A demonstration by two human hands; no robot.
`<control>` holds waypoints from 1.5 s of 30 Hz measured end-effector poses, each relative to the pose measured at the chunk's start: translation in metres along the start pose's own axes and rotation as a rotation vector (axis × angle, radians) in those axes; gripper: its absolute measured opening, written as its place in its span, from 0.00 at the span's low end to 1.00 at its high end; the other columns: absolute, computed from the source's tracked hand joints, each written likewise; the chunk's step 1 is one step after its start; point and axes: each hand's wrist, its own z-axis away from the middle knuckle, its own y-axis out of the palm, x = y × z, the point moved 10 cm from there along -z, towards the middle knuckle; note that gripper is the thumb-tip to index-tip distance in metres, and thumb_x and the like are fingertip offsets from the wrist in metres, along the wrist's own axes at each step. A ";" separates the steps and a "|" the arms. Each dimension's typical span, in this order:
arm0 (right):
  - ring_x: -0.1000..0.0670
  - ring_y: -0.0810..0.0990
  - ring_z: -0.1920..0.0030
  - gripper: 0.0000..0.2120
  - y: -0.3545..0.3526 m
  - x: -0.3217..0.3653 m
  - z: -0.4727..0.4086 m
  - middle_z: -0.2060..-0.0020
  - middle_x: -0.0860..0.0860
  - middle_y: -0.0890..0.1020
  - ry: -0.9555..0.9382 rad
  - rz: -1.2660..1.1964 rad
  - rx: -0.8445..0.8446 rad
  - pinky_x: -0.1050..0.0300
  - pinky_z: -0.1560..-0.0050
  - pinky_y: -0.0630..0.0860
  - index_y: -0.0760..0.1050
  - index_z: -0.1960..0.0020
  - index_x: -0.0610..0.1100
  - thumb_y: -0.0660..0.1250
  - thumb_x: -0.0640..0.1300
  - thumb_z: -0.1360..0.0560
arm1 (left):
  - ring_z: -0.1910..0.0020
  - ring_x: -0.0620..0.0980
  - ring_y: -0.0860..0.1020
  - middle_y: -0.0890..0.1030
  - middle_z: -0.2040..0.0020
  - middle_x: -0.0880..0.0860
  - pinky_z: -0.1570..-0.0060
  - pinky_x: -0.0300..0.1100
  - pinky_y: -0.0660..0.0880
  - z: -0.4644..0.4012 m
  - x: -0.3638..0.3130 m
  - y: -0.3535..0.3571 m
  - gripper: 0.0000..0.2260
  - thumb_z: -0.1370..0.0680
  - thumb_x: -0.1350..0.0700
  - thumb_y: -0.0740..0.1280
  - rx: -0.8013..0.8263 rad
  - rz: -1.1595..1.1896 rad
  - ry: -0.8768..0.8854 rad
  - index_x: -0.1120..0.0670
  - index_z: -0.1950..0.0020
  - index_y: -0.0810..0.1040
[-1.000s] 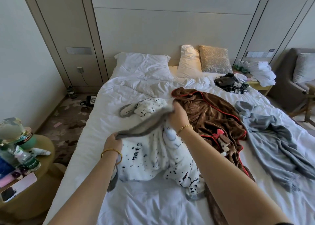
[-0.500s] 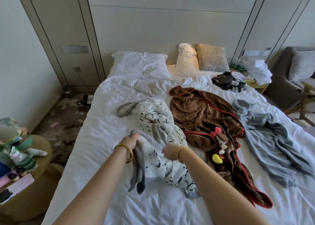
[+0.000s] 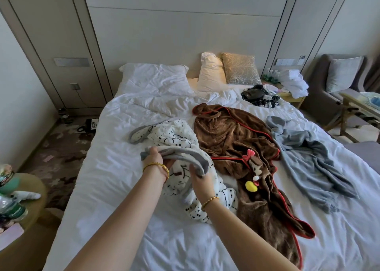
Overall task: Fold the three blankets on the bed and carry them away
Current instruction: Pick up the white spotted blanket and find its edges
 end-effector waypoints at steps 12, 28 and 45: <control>0.55 0.66 0.70 0.11 0.010 0.067 -0.028 0.70 0.53 0.69 -0.169 0.263 0.215 0.61 0.68 0.65 0.67 0.62 0.48 0.61 0.34 0.26 | 0.34 0.50 0.68 0.68 0.32 0.54 0.36 0.44 0.67 0.060 -0.068 0.035 0.25 0.26 0.67 0.60 0.217 -0.706 0.702 0.55 0.30 0.64; 0.52 0.74 0.59 0.11 0.011 0.075 -0.011 0.54 0.48 0.75 -0.283 0.358 0.207 0.60 0.59 0.74 0.65 0.49 0.44 0.67 0.42 0.26 | 0.53 0.49 0.75 0.77 0.53 0.51 0.57 0.39 0.71 0.050 -0.035 0.031 0.05 0.22 0.59 0.61 0.364 -1.097 0.705 0.55 0.46 0.71; 0.52 0.73 0.54 0.03 0.010 0.090 -0.007 0.55 0.50 0.74 -0.341 0.352 0.157 0.69 0.53 0.70 0.75 0.53 0.40 0.63 0.38 0.24 | 0.62 0.50 0.80 0.82 0.64 0.55 0.64 0.41 0.76 0.043 0.008 0.028 0.12 0.21 0.52 0.62 0.486 -0.516 0.096 0.58 0.55 0.79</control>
